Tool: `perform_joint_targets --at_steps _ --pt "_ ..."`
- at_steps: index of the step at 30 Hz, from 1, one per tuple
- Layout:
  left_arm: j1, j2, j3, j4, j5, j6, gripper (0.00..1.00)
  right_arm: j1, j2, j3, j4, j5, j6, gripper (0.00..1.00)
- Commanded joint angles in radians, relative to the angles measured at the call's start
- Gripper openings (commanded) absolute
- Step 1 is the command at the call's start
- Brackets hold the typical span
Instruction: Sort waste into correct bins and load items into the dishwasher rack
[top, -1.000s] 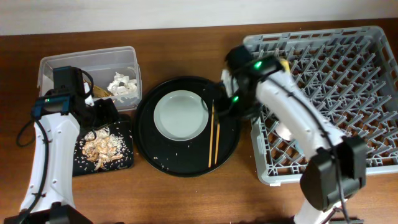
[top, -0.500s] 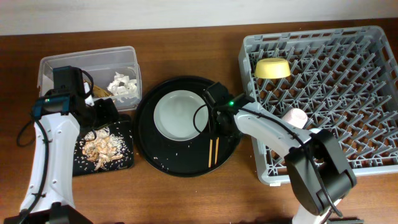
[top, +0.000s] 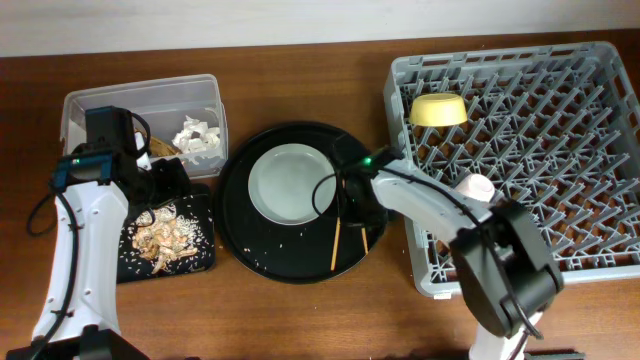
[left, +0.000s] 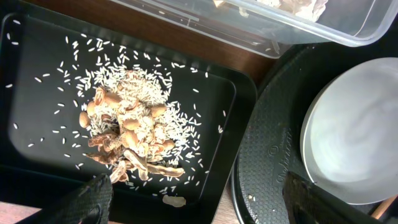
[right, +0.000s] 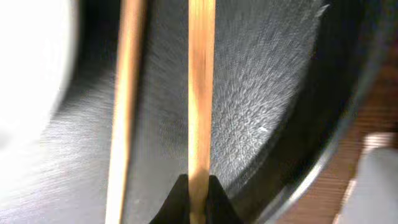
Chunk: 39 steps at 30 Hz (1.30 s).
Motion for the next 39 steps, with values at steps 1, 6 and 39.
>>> perform_joint_targets --at_steps 1,6,39 --pt "-0.002 -0.011 0.002 -0.002 0.001 -0.005 0.87 -0.077 -0.159 0.161 -0.175 0.045 -0.125 0.04" --pt "-0.002 -0.011 0.002 -0.001 0.001 -0.005 0.87 -0.330 -0.257 0.174 -0.313 0.056 -0.314 0.04" --pt "-0.002 -0.011 0.002 -0.002 0.000 -0.005 0.87 -0.133 0.005 0.358 -0.246 -0.043 -0.197 0.04"
